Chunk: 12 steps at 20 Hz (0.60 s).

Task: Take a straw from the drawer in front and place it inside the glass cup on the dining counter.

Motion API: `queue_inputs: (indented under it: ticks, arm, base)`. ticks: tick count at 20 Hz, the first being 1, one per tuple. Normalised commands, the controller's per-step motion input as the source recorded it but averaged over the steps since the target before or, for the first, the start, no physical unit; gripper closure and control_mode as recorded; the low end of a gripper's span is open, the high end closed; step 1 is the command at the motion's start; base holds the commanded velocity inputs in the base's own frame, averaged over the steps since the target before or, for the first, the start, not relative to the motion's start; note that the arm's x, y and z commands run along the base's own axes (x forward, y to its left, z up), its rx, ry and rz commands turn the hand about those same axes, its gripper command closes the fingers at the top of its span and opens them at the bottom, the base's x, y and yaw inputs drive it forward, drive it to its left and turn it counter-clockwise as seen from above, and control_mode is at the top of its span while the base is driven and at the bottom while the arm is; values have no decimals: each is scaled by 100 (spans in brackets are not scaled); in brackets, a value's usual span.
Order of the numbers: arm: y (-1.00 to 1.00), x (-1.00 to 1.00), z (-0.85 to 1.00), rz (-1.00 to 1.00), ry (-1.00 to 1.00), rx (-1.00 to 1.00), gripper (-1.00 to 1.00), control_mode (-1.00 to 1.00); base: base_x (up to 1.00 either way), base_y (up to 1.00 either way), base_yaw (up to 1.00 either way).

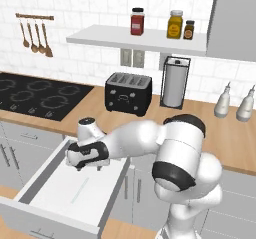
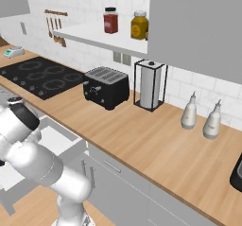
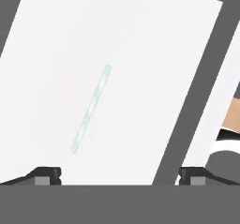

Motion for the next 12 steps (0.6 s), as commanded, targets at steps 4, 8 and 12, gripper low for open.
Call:
queue_inputs:
  ticks: [4,8,12]
  arm:
    - [0,4,-47,-35,0,-1,-100,-100]
    - [4,8,-20,-29,0,0,-100,-100]
    - [31,0,-12,-12,0,-4,-100,-100]
  base:
    - [0,0,0]
    - [0,0,0]
    - [0,0,0]
